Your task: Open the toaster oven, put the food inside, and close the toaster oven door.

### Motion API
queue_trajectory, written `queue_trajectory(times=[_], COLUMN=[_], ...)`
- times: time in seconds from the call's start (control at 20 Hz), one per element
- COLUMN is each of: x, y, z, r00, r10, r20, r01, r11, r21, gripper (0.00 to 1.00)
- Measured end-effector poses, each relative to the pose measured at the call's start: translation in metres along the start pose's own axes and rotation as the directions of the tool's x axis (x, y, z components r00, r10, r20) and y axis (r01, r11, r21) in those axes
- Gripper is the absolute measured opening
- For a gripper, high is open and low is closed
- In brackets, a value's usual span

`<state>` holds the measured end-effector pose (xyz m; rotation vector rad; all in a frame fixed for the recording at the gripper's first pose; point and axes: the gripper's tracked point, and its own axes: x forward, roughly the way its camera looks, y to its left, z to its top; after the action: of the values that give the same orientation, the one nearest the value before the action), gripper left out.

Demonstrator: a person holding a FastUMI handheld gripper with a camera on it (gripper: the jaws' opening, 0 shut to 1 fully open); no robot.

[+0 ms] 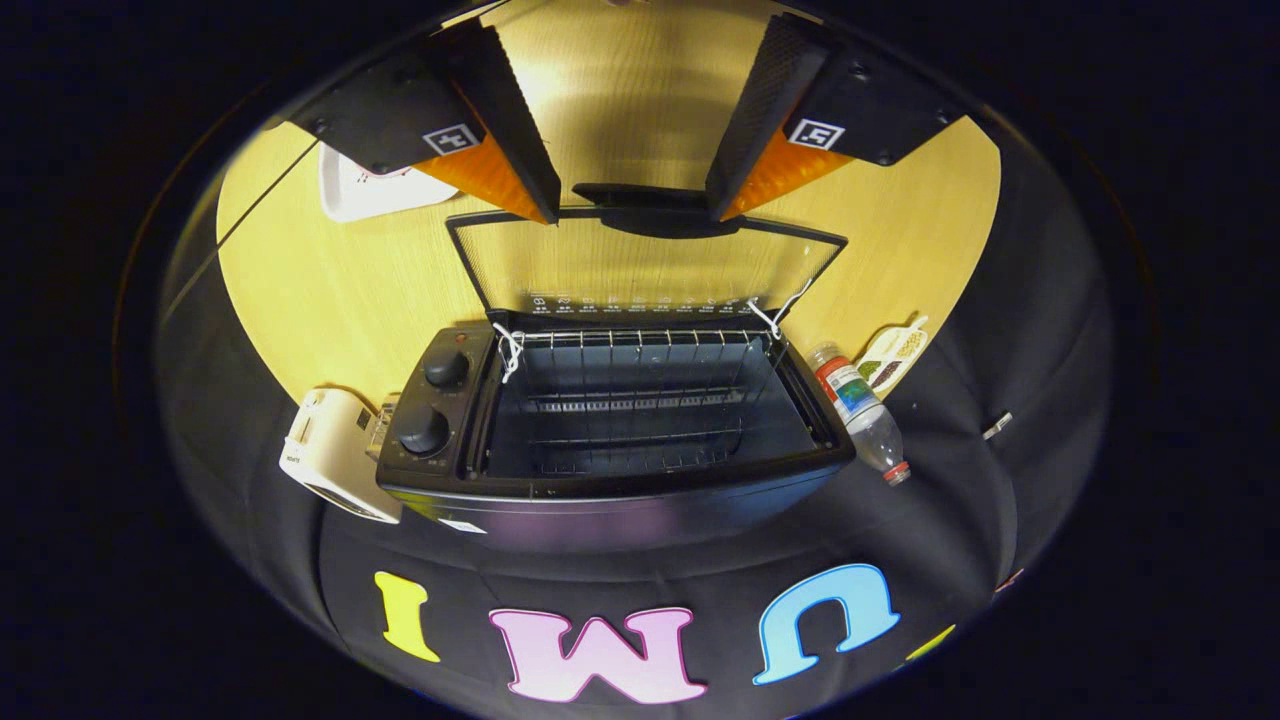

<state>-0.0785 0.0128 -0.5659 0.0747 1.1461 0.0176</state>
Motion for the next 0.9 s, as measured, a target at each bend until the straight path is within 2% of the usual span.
queue_trajectory(times=[0.2, 0.3, 0.45, 0.65, 0.75, 0.85, 0.9], x=[-0.016, -0.029, -0.049, -0.068, -0.071, -0.068, -0.066], y=[-0.011, -0.028, -0.082, -0.166, -0.196, -0.214, -0.226], z=[-0.006, 0.004, 0.021, 0.012, -0.005, -0.025, -0.035], r00=[0.999, 0.999, 0.999, 1.000, 0.998, 0.996, 0.993], r10=[0.031, 0.051, 0.036, -0.022, -0.046, -0.038, -0.053], r20=[-0.030, -0.008, 0.026, -0.004, -0.039, -0.084, -0.104], r01=[-0.031, -0.051, -0.036, 0.022, 0.046, 0.040, 0.056], r11=[1.000, 0.999, 0.999, 0.999, 0.999, 0.999, 0.998], r21=[0.000, 0.010, 0.028, 0.039, 0.015, 0.016, 0.019], gripper=[0.98, 0.98, 0.98, 0.98, 0.89, 0.89, 0.81])
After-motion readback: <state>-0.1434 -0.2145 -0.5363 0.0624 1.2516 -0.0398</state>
